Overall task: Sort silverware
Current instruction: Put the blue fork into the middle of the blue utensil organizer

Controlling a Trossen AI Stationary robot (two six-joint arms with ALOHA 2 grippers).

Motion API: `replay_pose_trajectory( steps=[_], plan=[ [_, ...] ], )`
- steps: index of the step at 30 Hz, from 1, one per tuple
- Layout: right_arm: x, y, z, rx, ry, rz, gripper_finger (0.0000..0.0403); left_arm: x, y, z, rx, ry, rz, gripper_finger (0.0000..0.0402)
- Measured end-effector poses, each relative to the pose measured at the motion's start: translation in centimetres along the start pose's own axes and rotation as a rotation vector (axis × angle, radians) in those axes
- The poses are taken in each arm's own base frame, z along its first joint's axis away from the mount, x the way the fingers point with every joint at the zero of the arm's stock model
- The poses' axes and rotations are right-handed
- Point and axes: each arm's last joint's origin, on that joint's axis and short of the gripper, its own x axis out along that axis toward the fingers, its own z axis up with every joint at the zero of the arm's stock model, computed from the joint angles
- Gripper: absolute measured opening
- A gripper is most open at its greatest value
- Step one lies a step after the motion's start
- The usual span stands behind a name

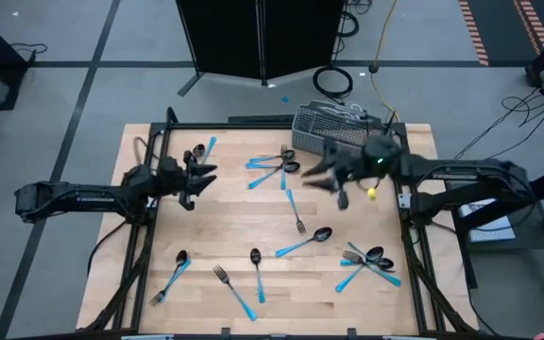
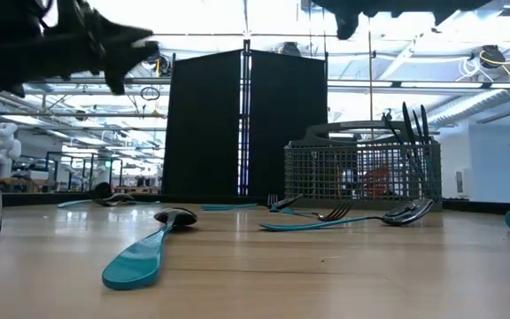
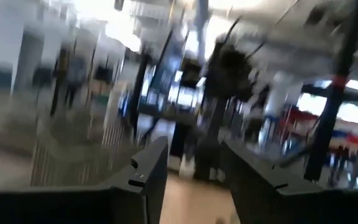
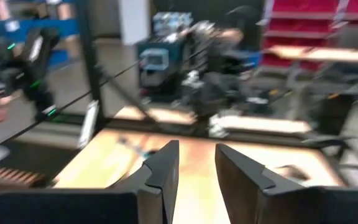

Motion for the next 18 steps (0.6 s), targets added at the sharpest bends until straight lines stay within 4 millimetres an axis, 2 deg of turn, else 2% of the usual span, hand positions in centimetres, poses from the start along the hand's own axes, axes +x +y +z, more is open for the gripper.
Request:
replay_pose_trajectory(
  steps=[5, 9, 14, 18],
  plan=[
    [3.0, 2.5, -2.4, 0.003, 0.105, 0.11, 0.0098, -0.2, 0.4, -2.0, -0.095, 0.208, 0.054, 0.0148],
    [4.7, 4.0, -4.1, -0.039, 0.179, 0.055, 0.0098, -0.4, -0.2, -3.1, -0.103, 0.32, 0.004, 0.0148],
    [5.9, 5.9, -5.8, -0.054, 0.268, 0.075, 0.0098, -0.2, -1.6, -3.2, -0.102, 0.317, -0.004, 0.0148],
    [6.0, 6.4, -6.5, -0.096, 0.309, 0.1, 0.0098, 0.7, -3.2, -2.3, -0.07, 0.289, -0.03, 0.0148]
  ],
)
